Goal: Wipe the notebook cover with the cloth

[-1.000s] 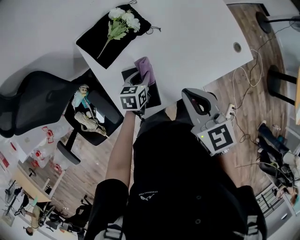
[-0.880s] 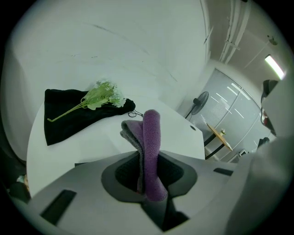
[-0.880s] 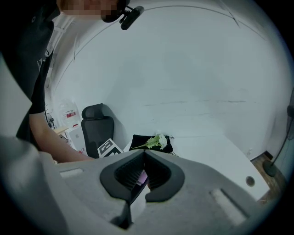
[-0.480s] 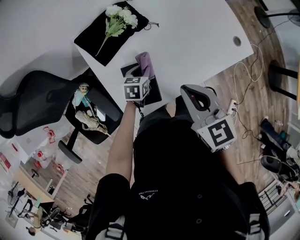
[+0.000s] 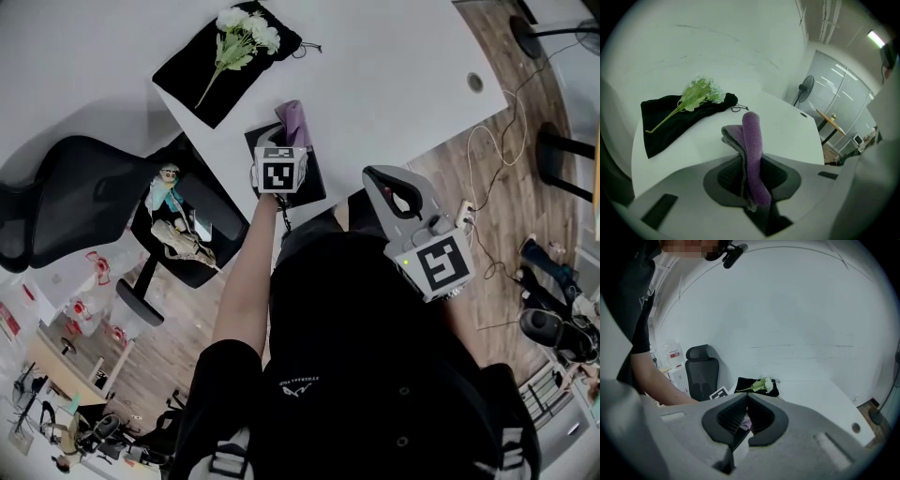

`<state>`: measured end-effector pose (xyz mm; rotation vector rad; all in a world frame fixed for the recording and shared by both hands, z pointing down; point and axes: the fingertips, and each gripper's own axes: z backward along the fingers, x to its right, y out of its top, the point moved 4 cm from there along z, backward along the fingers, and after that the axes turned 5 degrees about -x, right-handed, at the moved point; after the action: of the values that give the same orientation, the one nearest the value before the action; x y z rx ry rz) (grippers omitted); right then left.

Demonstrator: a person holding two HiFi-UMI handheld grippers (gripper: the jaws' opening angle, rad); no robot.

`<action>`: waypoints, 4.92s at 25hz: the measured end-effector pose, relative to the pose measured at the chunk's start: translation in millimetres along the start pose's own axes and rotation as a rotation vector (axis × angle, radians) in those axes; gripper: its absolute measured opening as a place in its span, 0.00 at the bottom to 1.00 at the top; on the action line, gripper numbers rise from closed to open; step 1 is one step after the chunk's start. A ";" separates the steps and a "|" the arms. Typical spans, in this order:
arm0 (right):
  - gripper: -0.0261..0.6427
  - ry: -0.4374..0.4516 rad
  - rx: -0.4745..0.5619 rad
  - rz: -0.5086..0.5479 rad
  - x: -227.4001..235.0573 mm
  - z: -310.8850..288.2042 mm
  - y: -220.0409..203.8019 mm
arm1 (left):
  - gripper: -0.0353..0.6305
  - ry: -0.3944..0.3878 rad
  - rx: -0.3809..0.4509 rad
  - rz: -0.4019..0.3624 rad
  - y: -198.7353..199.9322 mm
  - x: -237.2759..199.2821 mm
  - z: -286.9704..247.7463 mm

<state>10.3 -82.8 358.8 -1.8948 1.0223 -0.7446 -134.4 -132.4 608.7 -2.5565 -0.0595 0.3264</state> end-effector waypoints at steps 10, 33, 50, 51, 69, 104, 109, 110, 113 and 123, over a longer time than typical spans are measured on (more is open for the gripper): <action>0.05 -0.019 -0.101 0.007 4.5 1.1 -4.6 | 0.18 0.006 -0.026 0.004 -3.5 -3.4 0.2; 0.05 0.032 0.006 0.071 -7.0 -8.3 9.3 | 0.18 0.032 -0.037 0.036 -14.8 -28.5 14.5; 0.05 0.062 -0.001 0.122 -15.7 -10.4 9.9 | 0.18 0.049 -0.042 0.059 -22.7 -38.9 23.3; 0.05 0.062 0.002 0.123 -16.1 -9.7 10.0 | 0.18 0.051 -0.042 0.060 -22.9 -39.3 23.7; 0.05 0.065 0.012 0.124 -21.5 -5.7 12.2 | 0.18 0.080 -0.041 0.081 -31.0 -52.2 34.7; 0.05 0.084 -0.020 0.165 -21.0 -6.5 6.4 | 0.18 0.217 -0.098 0.072 -49.0 -78.5 59.6; 0.05 0.080 -0.012 0.155 -19.9 -7.1 5.7 | 0.18 0.200 -0.085 0.064 -46.0 -72.2 68.6; 0.05 0.079 -0.011 0.152 -19.5 -7.0 5.6 | 0.18 0.191 -0.077 0.064 -44.9 -69.5 71.4; 0.05 0.078 -0.006 0.148 -18.4 -7.1 6.3 | 0.18 0.148 -0.054 0.065 -40.8 -58.5 78.9; 0.05 0.069 -0.013 0.143 -17.3 -6.2 5.6 | 0.18 -0.005 -0.059 -0.003 -37.3 -2.5 72.2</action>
<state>-5.1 -72.0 355.0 -1.7956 1.1950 -0.7261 -153.5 -63.4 570.4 -2.6137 -0.0754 0.3345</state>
